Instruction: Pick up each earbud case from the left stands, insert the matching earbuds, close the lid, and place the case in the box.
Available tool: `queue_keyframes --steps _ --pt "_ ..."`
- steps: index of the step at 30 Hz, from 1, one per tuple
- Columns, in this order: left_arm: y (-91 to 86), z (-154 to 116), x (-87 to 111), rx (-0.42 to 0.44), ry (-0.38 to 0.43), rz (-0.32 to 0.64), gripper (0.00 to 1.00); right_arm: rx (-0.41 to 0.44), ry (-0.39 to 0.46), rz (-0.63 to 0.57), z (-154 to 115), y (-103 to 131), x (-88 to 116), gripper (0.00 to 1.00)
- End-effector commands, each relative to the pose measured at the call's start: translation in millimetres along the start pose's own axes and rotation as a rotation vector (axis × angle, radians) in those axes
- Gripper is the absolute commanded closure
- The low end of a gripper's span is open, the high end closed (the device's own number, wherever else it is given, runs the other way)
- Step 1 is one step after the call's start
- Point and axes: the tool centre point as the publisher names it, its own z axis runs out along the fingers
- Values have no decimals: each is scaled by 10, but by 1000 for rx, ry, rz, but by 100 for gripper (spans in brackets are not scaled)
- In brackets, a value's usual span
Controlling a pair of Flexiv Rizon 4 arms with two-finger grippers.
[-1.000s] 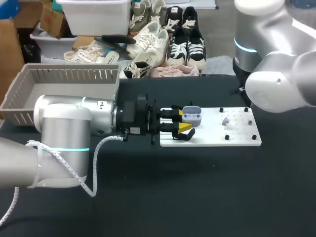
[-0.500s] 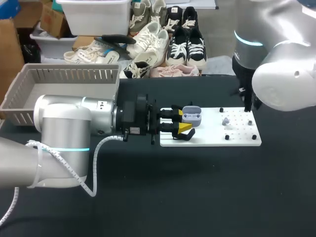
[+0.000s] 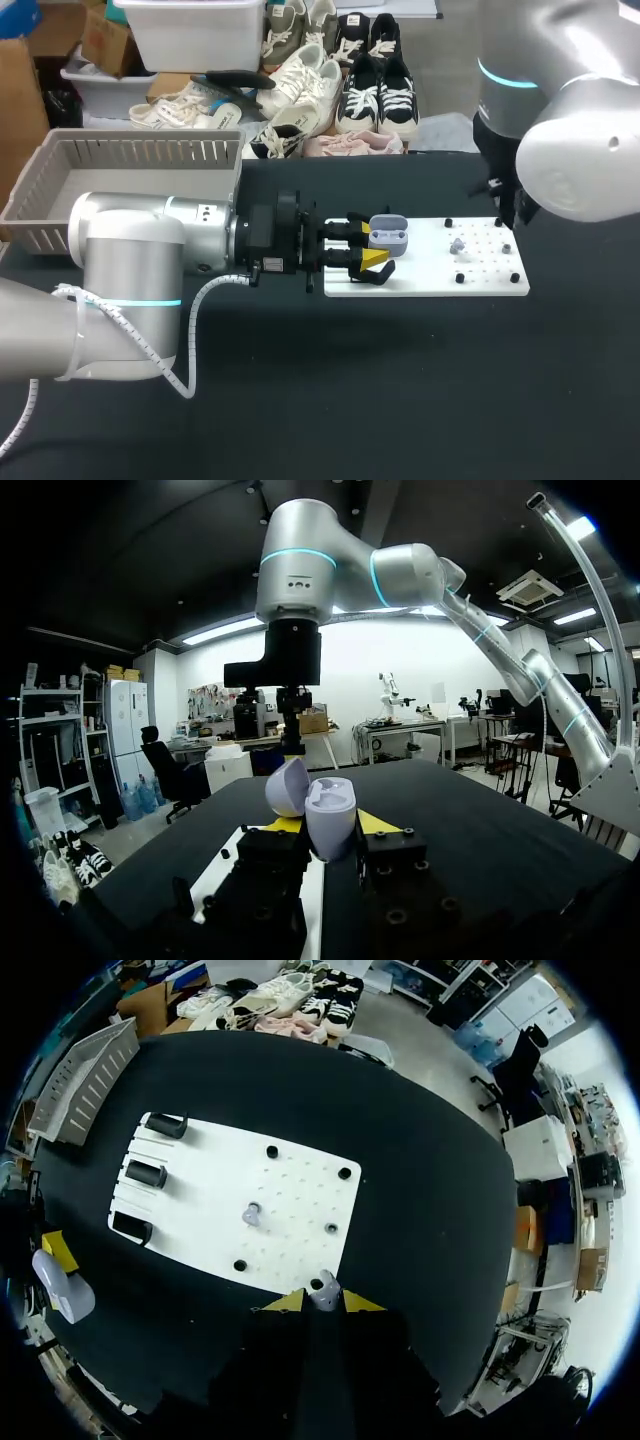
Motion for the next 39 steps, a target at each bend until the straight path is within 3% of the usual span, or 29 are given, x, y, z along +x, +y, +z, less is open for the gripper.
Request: queue_keyframes --steps 1,7,12,18,32,34,39 --pt "0 -1 6 -1 -3 1 100 4 -4 3 -7 5 19 100" --pt "0 -1 6 -1 -3 1 100 -22 -38 305 -154 -19 -92 100" --pt "0 -1 6 -1 -3 1 100 -19 -15 483 -54 -7 -109 100" --pt "0 -1 6 -1 -3 1 100 -37 28 522 61 10 -24 100" --pt "0 -1 6 -1 -3 1 100 -37 28 522 61 10 -24 100" --pt "0 -1 6 -1 -3 1 100 -65 38 572 24 61 -33 100" --pt "0 -1 6 -1 -3 1 100 -19 100 761 -20 94 -63 100"
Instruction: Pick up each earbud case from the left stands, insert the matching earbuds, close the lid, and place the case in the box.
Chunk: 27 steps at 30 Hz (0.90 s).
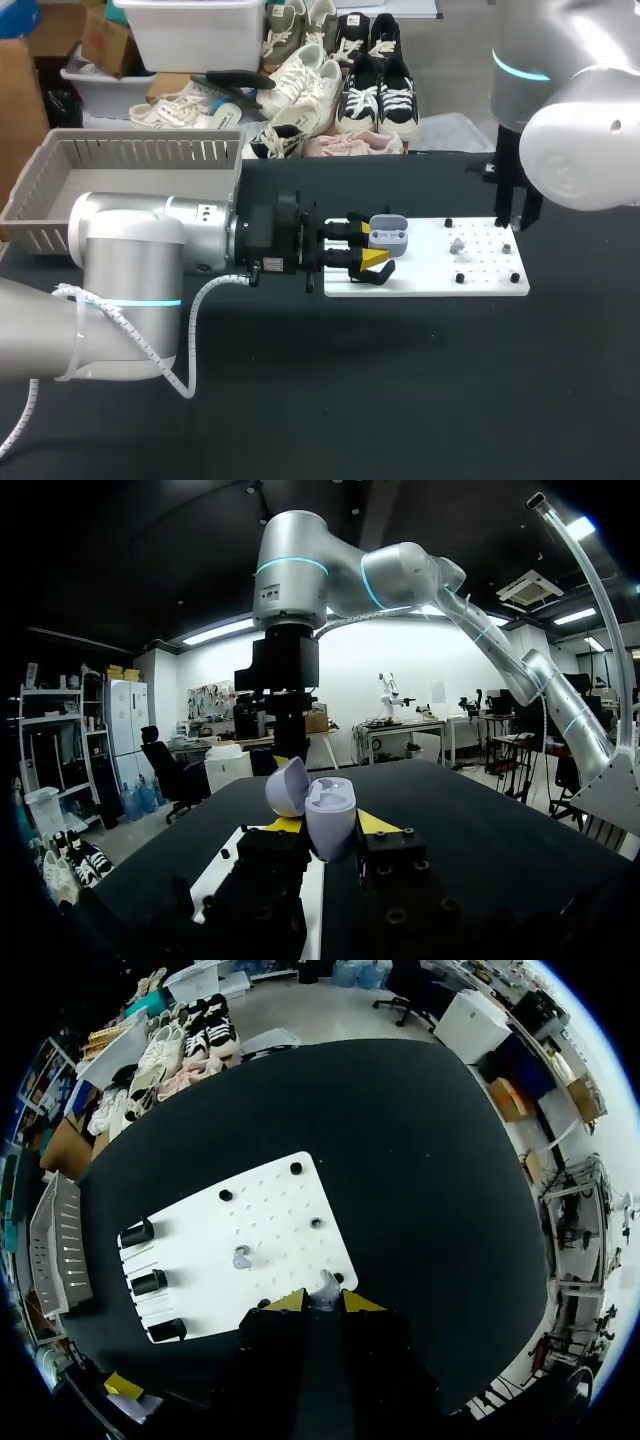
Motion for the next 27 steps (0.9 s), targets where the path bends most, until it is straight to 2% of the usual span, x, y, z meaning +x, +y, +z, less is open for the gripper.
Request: queue_keyframes --steps 1,4,8,22,27 --pt "0 -1 7 -1 -3 1 100 65 46 141 -58 63 2 100" --pt "0 -1 7 -1 -3 1 100 93 100 177 -53 75 34 100" --pt "0 -1 7 -1 -3 1 100 86 114 192 -50 98 67 100" --pt "0 -1 7 -1 -3 1 100 78 107 201 -71 88 73 100" --pt "0 -1 7 -1 -3 1 100 29 67 187 -217 93 108 100"
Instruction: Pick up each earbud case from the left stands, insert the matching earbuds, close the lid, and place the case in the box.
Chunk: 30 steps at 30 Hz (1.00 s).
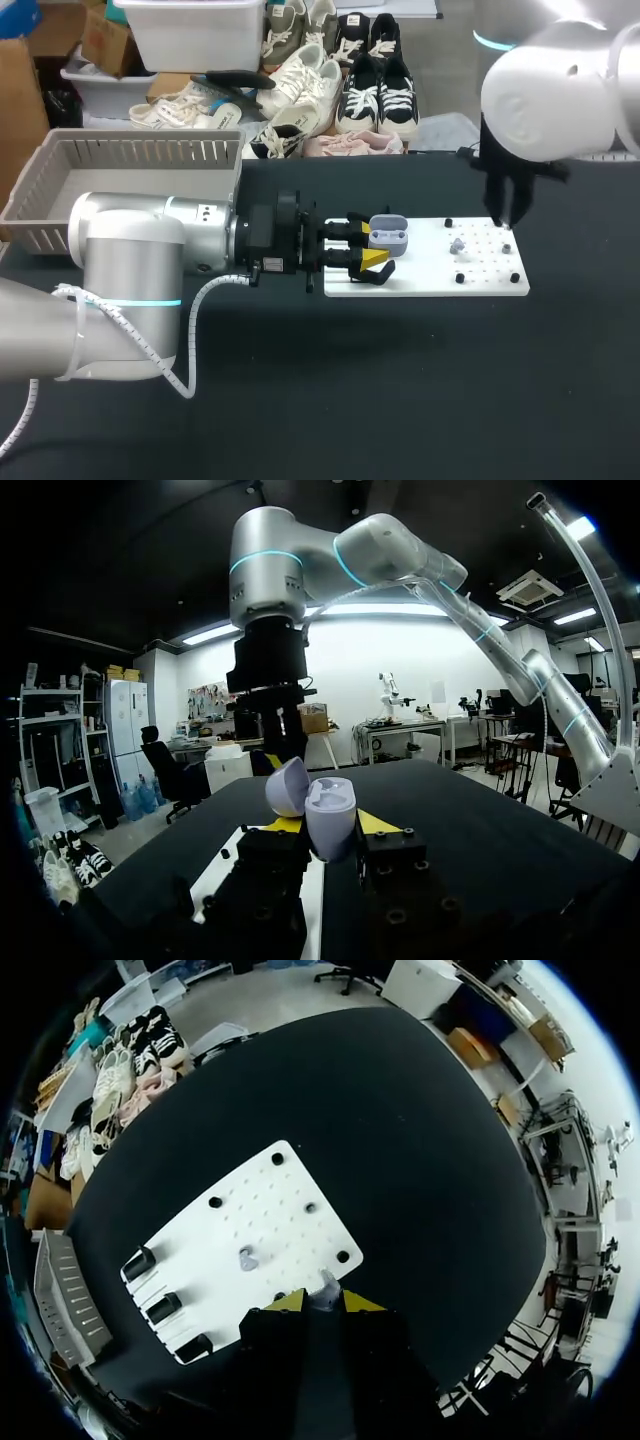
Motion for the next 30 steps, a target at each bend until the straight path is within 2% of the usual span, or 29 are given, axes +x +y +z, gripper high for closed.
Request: queue_keyframes --steps 1,6,12,21,30 --pt "0 -1 6 -1 -3 1 100 -32 -44 -8 -147 -83 112 100" --pt "0 -1 6 -1 -3 1 100 -65 -84 -19 -391 -80 265 100" --pt "0 -1 6 -1 -3 1 100 -55 -97 -49 -583 -36 507 100" --pt "0 -1 6 -1 -3 1 100 -27 -104 -143 -756 109 888 100" --pt "0 -1 6 -1 -3 1 100 -23 -101 -203 -823 256 1130 100"
